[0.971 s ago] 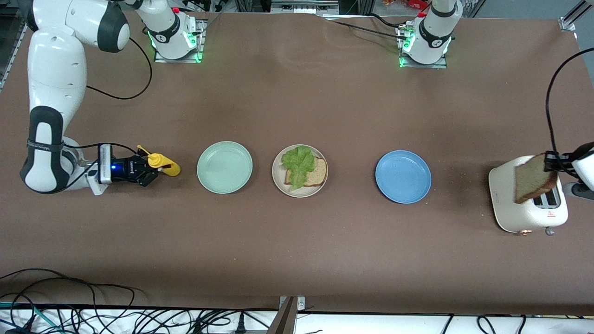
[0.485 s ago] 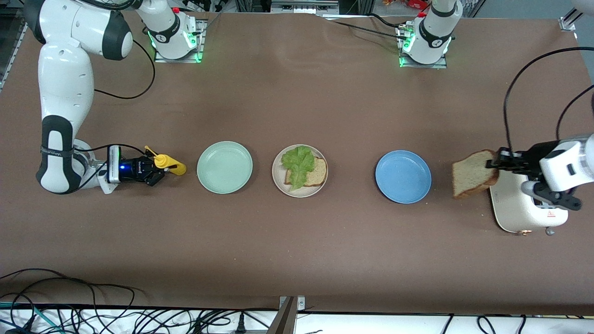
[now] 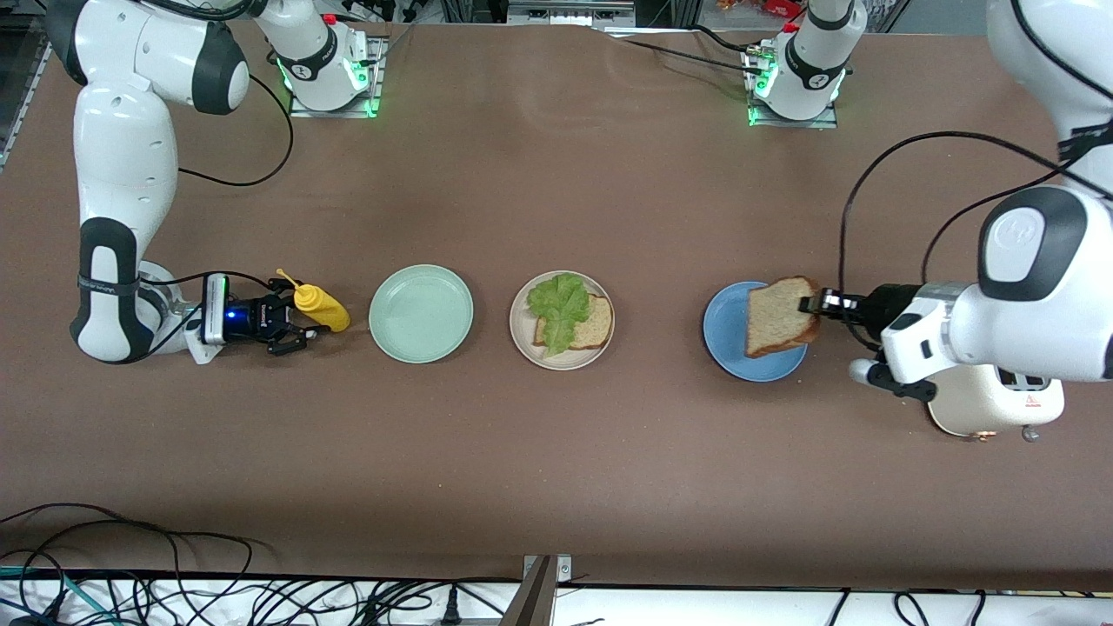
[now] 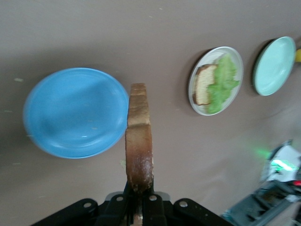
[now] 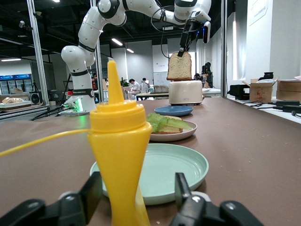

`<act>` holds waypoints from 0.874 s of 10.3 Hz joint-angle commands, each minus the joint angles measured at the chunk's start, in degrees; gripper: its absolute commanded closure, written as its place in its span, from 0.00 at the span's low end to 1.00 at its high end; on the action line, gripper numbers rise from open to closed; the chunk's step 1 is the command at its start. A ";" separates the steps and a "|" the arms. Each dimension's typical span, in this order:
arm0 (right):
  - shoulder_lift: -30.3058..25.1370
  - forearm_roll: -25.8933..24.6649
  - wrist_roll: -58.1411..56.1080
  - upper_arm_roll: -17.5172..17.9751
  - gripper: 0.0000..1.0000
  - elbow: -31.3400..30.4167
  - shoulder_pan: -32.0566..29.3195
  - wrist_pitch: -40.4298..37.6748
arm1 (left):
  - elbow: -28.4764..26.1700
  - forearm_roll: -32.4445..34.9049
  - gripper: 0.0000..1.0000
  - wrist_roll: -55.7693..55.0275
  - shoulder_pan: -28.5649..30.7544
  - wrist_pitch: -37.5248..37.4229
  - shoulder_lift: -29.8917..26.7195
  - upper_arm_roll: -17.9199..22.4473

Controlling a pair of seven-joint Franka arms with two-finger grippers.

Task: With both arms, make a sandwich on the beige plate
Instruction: 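Lower the bread onto the lettuce while the right gripper retracts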

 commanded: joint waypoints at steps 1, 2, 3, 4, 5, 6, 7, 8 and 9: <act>-0.30 -3.05 -0.76 -0.93 0.00 0.89 -3.59 -0.58 | 0.72 -8.99 1.00 -2.16 -0.77 -1.04 3.30 0.31; -0.39 -5.16 -0.67 -3.81 0.00 2.12 -3.95 -1.10 | 0.72 -11.90 1.00 -2.77 -1.91 -0.95 4.45 0.31; -0.56 -7.88 -0.67 -7.14 0.00 3.52 -4.04 -1.28 | 0.81 -14.71 1.00 -4.08 -3.49 -0.69 5.85 0.31; -0.57 -9.82 0.03 -10.40 0.00 5.28 -3.96 -2.15 | 0.81 -17.26 1.00 -4.27 -4.98 -0.52 6.74 0.40; -0.57 -13.41 2.13 -13.73 0.00 9.04 -3.17 -1.64 | 0.81 -17.90 1.00 -5.06 -6.74 0.36 7.18 0.40; -0.91 -15.70 7.72 -16.38 0.00 12.64 -2.56 -1.46 | 0.81 -19.47 1.00 -7.41 -7.62 2.89 7.53 0.31; -1.18 -16.68 12.30 -18.49 0.00 14.59 -1.94 -1.89 | 0.72 -23.14 1.00 -8.83 -9.29 5.18 8.32 0.40; -2.05 -16.87 18.08 -20.69 0.00 15.57 -0.72 -2.16 | 0.72 -25.35 1.00 -9.36 -10.35 7.46 9.20 0.40; -3.63 -16.96 24.76 -23.50 0.00 15.84 1.91 -2.16 | 0.72 -26.59 1.00 -9.72 -11.40 9.40 9.64 0.40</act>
